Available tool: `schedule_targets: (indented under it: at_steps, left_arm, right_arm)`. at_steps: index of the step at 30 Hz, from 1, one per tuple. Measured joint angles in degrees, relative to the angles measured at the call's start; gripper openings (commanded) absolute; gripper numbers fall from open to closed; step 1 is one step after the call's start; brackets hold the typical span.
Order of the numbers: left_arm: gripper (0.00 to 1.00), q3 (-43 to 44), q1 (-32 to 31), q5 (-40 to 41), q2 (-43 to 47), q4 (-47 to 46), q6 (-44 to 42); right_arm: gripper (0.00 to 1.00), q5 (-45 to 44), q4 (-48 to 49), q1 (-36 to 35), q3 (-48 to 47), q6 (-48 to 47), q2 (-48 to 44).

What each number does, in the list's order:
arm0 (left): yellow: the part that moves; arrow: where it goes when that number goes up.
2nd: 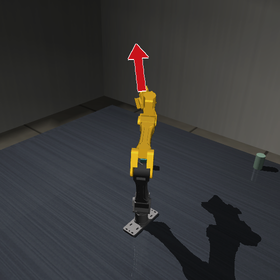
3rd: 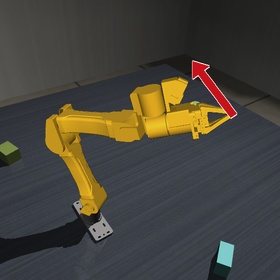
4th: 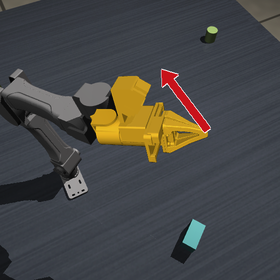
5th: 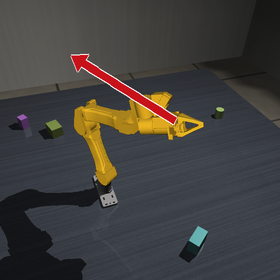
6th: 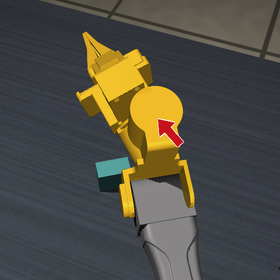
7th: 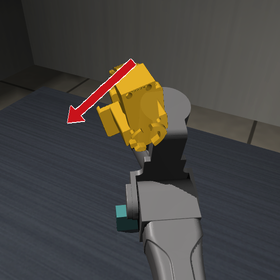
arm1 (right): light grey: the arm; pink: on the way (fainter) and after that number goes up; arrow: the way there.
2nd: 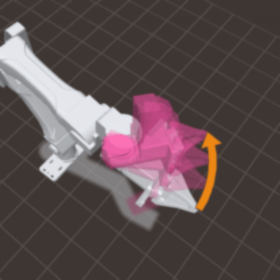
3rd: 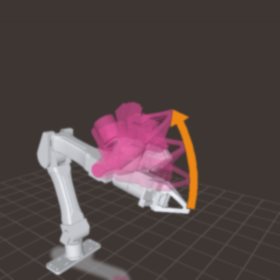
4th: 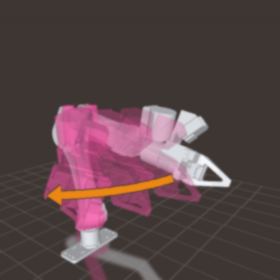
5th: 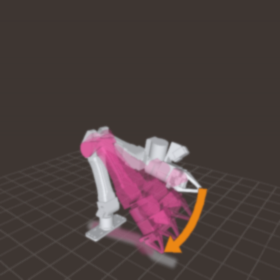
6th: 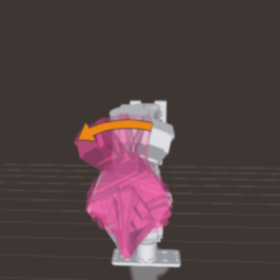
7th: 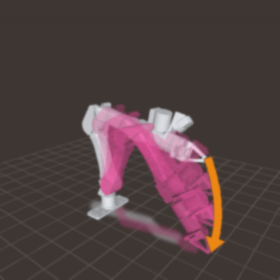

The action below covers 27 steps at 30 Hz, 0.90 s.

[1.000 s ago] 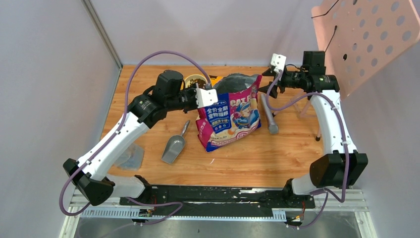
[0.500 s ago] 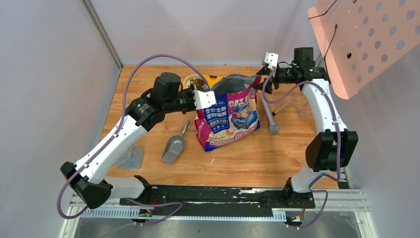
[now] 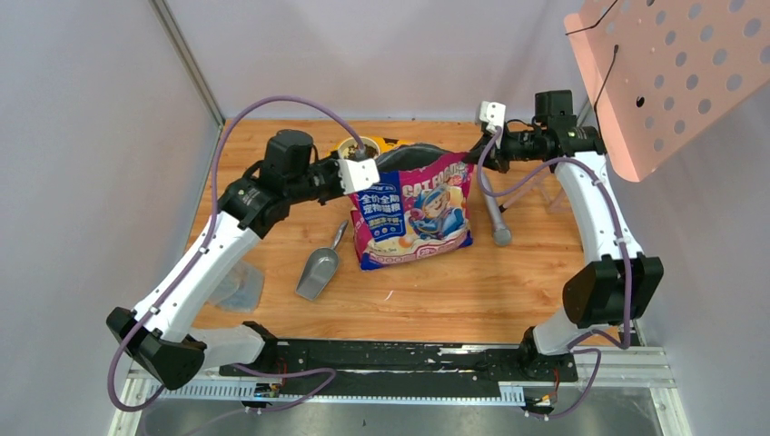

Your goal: Serve the pet food

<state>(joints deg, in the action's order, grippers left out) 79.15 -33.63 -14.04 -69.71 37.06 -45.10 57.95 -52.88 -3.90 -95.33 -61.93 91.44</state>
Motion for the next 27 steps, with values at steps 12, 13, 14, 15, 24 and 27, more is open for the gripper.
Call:
schedule_targets:
  at_steps: [12,13,14,15,24,27]
  left_arm:
    - [0.07,2.47,11.45,-15.85,2.58,9.01,3.87]
    - [0.26,1.86,11.61,-16.87,3.3,9.01,4.63]
    - [0.44,1.03,11.8,-17.77,4.15,8.72,5.64]
    - [0.51,0.37,11.98,-18.4,4.81,8.37,5.99]
    - [0.74,-2.14,13.29,-24.63,5.14,2.16,12.09]
    - [0.73,-2.14,13.29,-26.1,2.43,1.11,12.31]
  right_arm:
    - [0.0,-0.15,-9.53,-0.2,7.85,3.02,-12.52]
    - [0.0,-0.13,-9.35,-0.07,8.2,3.43,-12.7]
    - [0.0,-0.04,-9.29,0.04,8.39,3.85,-12.79]
    - [0.02,-0.09,-9.11,0.09,8.48,4.28,-12.81]
    - [0.27,-1.22,-5.05,0.07,10.4,8.07,-15.82]
    - [0.37,-1.51,-4.17,-0.48,10.4,8.76,-17.27]
